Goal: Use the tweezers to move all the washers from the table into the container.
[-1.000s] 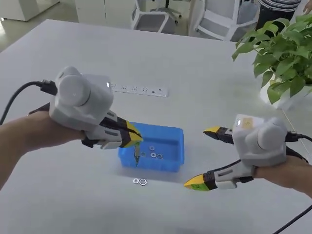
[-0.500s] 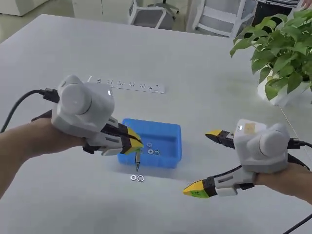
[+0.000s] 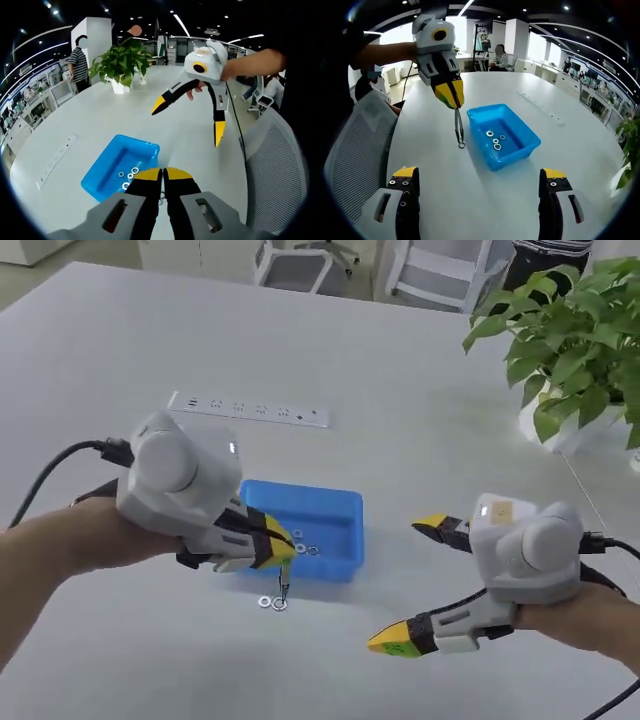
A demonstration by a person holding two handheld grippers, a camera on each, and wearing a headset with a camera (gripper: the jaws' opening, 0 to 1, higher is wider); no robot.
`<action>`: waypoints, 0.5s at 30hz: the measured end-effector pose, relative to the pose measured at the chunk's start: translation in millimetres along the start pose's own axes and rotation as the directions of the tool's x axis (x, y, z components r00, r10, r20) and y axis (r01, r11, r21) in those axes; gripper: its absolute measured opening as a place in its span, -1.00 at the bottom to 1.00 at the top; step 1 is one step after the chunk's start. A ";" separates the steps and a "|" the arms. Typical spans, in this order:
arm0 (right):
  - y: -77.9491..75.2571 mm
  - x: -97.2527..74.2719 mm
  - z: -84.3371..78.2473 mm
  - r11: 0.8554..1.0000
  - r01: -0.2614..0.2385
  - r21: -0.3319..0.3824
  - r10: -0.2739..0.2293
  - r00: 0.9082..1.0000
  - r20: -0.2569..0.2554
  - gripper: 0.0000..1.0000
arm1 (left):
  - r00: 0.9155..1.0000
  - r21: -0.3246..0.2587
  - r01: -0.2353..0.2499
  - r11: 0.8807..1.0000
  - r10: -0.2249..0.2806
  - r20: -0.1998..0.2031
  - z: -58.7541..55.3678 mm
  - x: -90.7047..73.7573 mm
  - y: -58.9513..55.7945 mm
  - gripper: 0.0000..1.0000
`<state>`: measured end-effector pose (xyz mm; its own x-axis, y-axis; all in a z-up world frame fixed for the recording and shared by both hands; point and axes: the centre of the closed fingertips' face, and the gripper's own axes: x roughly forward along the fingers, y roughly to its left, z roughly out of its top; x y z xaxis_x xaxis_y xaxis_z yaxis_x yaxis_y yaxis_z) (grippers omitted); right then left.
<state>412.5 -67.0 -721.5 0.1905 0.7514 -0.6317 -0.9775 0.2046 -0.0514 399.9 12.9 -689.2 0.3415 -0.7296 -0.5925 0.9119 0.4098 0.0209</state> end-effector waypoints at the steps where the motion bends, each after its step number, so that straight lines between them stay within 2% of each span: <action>1: 0.3 0.2 -0.5 1.000 -0.001 0.001 0.001 1.000 0.000 1.00 | 1.000 -0.002 0.001 1.000 -0.001 -0.003 -1.1 1.0 0.0 -0.88; 4: 1.1 0.5 -1.8 1.000 0.000 0.004 0.000 1.000 -0.002 1.00 | 1.000 -0.002 0.005 1.000 -0.005 -0.018 -6.4 4.9 -0.6 -0.88; 9: 2.2 0.2 -3.5 1.000 -0.001 0.010 0.001 1.000 -0.003 0.99 | 1.000 -0.006 0.009 1.000 -0.009 -0.019 -9.6 8.2 -0.8 -0.88; 10: 2.3 0.2 -4.1 1.000 -0.001 0.009 0.001 1.000 -0.006 0.99 | 1.000 -0.013 0.010 1.000 -0.010 -0.005 -7.5 9.1 -0.9 -0.88; 15: 3.1 0.5 -6.3 1.000 -0.004 0.010 0.004 1.000 -0.013 0.98 | 1.000 -0.017 0.007 1.000 -0.007 -0.004 -7.5 9.7 -0.2 -0.88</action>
<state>409.0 -70.0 -726.9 0.1853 0.7439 -0.6421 -0.9773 0.2079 -0.0411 401.3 9.8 -701.0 0.3340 -0.7302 -0.5960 0.9103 0.4140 0.0029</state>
